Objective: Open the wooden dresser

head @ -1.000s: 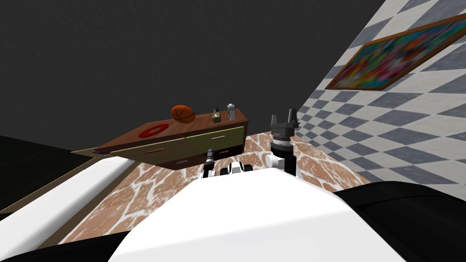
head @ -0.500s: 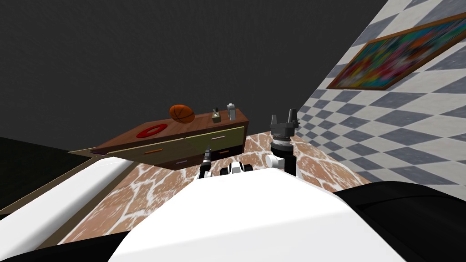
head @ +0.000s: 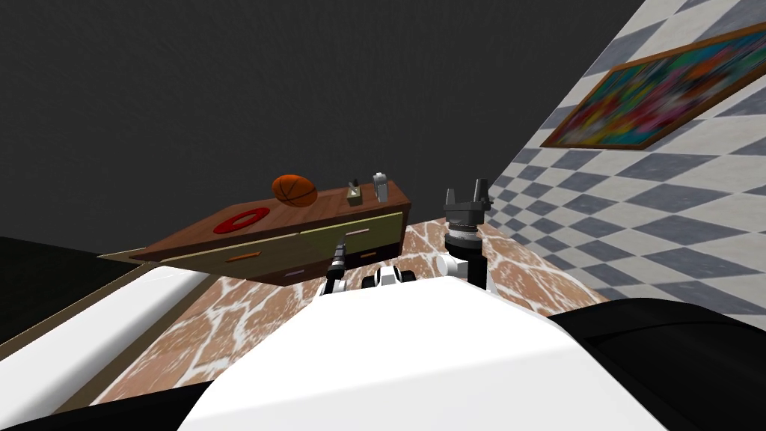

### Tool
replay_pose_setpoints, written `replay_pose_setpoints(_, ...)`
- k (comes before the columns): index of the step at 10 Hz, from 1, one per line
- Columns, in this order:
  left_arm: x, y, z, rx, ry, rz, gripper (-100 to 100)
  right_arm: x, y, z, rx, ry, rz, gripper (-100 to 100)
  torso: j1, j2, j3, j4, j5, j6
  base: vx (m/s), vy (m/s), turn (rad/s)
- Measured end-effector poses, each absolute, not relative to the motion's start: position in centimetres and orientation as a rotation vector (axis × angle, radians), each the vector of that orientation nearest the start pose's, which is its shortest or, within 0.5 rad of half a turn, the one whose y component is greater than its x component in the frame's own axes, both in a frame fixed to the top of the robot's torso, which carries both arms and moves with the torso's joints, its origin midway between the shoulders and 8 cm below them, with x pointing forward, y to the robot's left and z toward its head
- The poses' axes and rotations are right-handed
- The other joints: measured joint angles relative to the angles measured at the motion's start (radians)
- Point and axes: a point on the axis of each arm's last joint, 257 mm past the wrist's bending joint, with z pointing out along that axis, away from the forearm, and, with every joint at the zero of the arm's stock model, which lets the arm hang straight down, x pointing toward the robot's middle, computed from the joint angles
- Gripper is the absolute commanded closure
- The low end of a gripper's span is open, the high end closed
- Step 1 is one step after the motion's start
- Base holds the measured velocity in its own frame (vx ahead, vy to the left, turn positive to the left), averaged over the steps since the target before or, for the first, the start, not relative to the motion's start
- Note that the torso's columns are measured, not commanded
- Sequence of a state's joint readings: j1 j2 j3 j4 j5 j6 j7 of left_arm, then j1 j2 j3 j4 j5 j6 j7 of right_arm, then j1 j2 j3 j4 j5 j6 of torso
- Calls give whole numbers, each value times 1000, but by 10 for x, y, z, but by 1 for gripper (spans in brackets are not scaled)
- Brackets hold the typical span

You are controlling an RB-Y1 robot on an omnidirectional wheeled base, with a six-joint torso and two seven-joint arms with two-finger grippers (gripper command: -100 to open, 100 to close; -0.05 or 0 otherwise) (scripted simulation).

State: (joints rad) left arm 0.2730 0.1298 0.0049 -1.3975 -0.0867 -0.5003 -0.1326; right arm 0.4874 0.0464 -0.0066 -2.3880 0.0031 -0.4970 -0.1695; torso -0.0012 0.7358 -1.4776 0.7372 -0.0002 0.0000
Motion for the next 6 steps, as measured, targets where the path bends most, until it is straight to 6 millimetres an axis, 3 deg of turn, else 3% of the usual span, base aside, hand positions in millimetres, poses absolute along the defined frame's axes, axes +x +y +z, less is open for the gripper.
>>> replay_pose_setpoints(6, 438, 261, -309, -1012, 1224, -1020, -100, 319, -280, 75, 645, 449, 1480, 0, 1, 2, 1, 1, 0, 0, 21, 0, -3)
